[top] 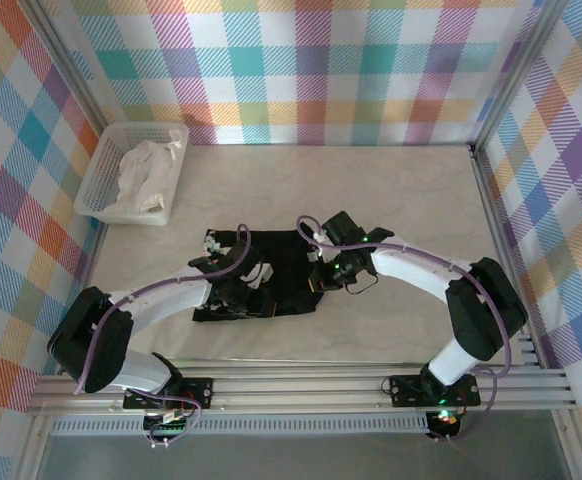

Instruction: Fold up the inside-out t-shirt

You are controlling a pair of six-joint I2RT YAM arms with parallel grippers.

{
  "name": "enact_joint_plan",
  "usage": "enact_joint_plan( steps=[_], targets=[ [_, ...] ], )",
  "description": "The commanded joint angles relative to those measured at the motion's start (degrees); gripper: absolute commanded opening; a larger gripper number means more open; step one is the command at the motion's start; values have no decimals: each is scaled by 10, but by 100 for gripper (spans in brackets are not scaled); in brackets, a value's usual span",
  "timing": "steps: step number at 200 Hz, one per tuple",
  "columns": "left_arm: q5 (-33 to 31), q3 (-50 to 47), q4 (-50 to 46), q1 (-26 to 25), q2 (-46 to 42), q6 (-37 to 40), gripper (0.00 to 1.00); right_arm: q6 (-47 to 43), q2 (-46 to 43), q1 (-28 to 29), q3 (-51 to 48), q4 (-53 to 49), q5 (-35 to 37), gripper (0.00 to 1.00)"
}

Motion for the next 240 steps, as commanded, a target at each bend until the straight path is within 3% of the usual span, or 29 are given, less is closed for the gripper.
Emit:
enact_joint_plan(
  steps=[1, 53, 84, 127, 164, 209, 240],
  targets=[
    [-14, 36, -54, -6, 1, 10, 34, -17, 7, 0, -2, -59, 4, 10],
    [-68, 73, -22, 7, -24, -19, 41, -14, -16, 0, -47, -63, 6, 9],
    [-78, 90, 29, 14, 2, -29, 42, 0, -59, 0, -59, -18, 2, 21],
    [-13, 86, 99, 10, 93, -49, 41, 47, -119, 7, -104, 123, -45, 30],
    [7, 52, 137, -2, 144, -61, 40, 93, -63, 37, -113, 200, -60, 27],
    [-49, 43, 109, 13, 73, -52, 41, 117, 7, 32, -134, 200, -12, 20],
    [-89, 45, 85, 75, 4, -44, 43, 79, -28, 25, -123, 168, 0, 21]
  ],
)
